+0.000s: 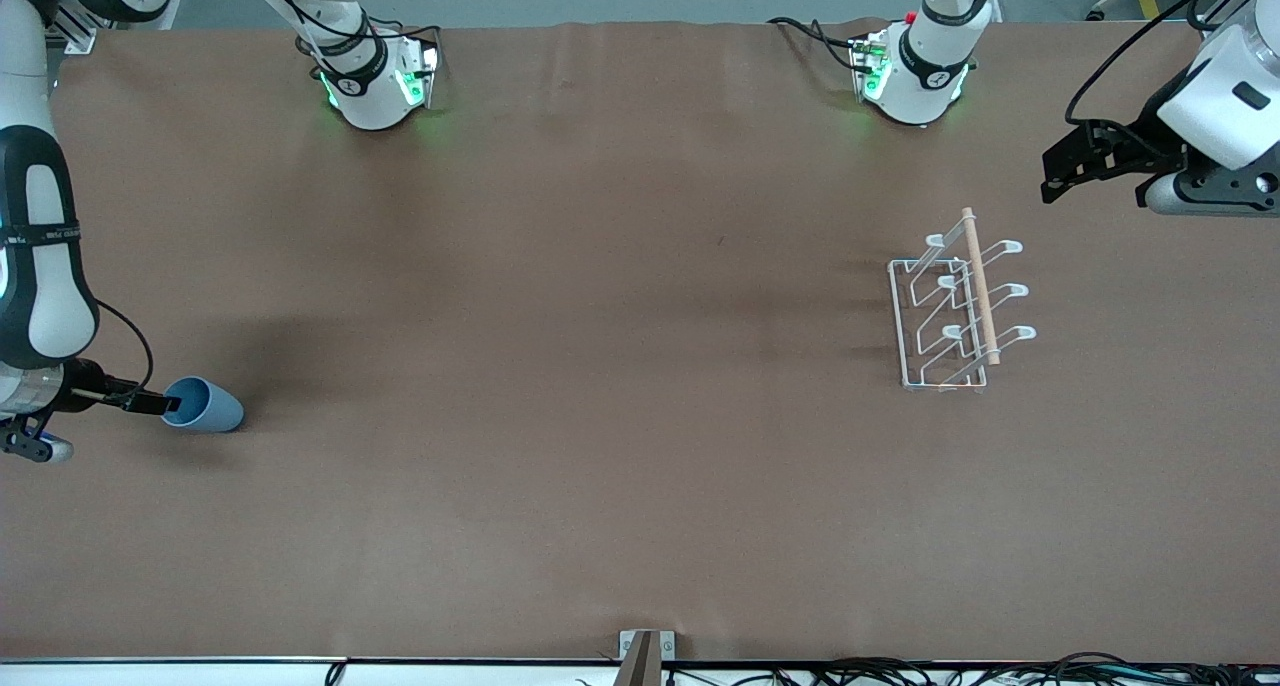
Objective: Hang cup on cup holder
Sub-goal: 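Close the right gripper on the blue cup's base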
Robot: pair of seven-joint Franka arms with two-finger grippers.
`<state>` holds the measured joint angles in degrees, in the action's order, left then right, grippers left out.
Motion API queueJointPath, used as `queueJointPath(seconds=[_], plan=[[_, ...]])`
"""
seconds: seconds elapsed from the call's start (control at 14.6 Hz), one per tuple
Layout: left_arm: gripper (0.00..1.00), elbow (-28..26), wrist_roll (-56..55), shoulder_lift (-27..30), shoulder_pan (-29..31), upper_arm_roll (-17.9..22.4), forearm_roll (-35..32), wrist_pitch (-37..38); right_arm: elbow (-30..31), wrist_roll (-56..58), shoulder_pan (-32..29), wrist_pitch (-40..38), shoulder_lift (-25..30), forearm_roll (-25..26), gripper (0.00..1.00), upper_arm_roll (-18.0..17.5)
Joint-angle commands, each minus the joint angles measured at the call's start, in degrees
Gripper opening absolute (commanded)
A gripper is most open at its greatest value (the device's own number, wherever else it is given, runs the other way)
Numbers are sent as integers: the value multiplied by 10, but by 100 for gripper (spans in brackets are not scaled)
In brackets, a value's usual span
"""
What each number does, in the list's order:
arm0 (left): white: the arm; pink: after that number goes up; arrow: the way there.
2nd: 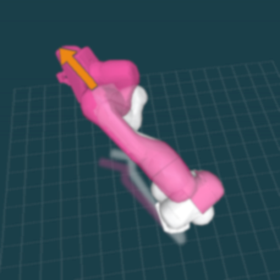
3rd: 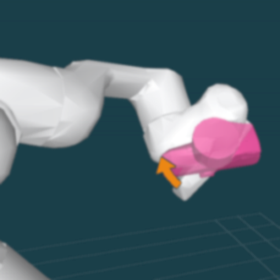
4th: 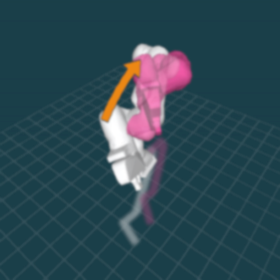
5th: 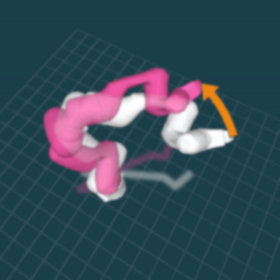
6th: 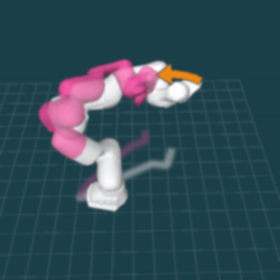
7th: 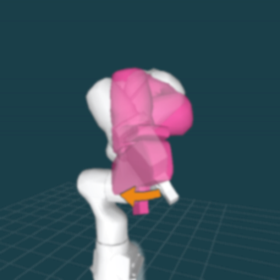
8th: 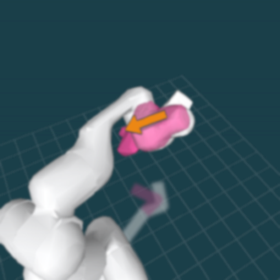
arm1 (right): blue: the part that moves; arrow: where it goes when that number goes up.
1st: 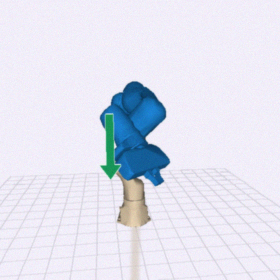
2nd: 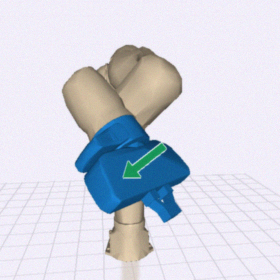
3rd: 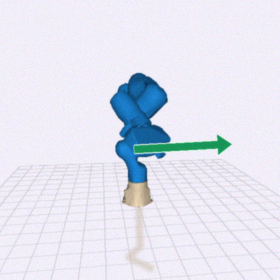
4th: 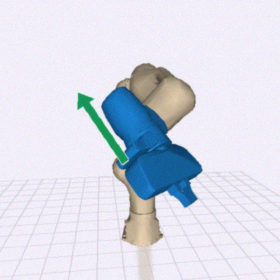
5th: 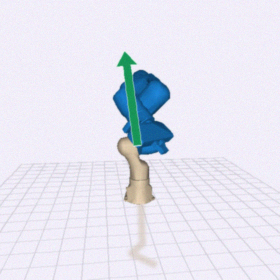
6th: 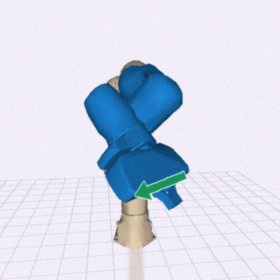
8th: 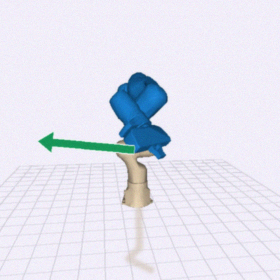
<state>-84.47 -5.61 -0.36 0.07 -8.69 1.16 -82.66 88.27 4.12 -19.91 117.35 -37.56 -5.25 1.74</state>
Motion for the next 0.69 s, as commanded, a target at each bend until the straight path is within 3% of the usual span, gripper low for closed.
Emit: queueJointPath(seconds=[0.0, 0.34, 0.62], plan=[[100, 28, 3, -15, 0, -1, 5, 13, 4, 8, 0, 9, -5, -10, 80, -3], [100, 28, 3, -17, 0, -1, 5, 13, 6, 8, 5, 20, -15, -11, 65, -3], [100, 28, 5, -18, 0, -2, 5, 13, 6, 8, 7, 19, -14, -10, 12, -3]])
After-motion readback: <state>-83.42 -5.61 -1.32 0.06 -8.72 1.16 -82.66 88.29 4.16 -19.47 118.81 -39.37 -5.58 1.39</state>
